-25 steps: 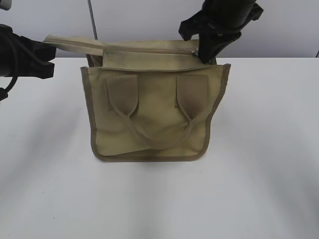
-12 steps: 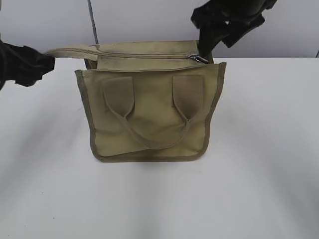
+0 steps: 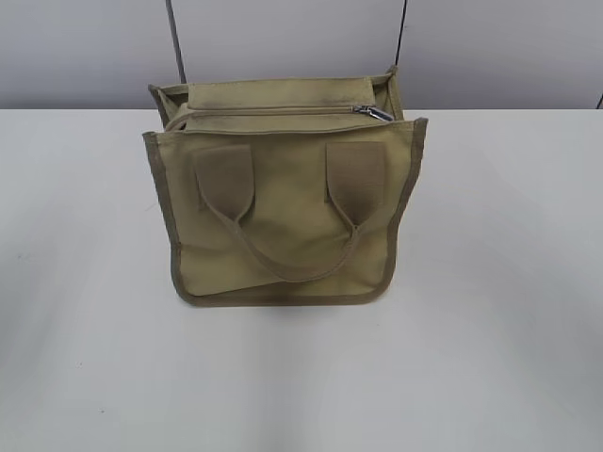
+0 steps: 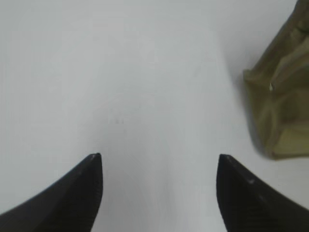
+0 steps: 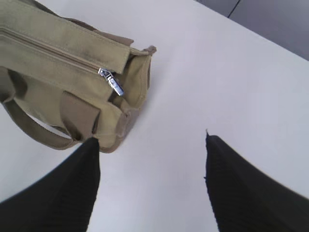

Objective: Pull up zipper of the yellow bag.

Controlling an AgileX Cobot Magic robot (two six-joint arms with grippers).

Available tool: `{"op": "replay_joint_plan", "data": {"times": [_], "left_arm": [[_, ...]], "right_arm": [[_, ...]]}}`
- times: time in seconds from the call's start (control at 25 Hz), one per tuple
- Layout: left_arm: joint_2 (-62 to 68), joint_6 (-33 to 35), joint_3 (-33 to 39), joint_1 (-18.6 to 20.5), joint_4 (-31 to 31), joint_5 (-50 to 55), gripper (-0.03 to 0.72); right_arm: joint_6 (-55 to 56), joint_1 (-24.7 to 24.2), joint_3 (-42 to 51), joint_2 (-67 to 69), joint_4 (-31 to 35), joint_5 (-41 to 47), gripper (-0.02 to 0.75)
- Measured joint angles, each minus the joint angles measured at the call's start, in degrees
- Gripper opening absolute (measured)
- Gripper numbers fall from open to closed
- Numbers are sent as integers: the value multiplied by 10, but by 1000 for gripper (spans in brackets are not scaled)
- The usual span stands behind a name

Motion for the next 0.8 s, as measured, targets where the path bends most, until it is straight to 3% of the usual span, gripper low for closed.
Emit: {"op": "replay_joint_plan", "data": {"times": [0.16,0.32,0.6,0.8], "left_arm": [[-98,86,0,-1,-99,122,513],[-172,147,0,-1,-152,241,435],[-313,186,27,-1,-172,310,402],[-394,187,71,-1,-172,314,400]], "right_arm": [[6,0,133,-140,-3,-48,503],[8,0,284,-281,-3,-79,503],[22,0,512,-524,-7,-79,503],[24,0,587,-628,0,-48,503]]}}
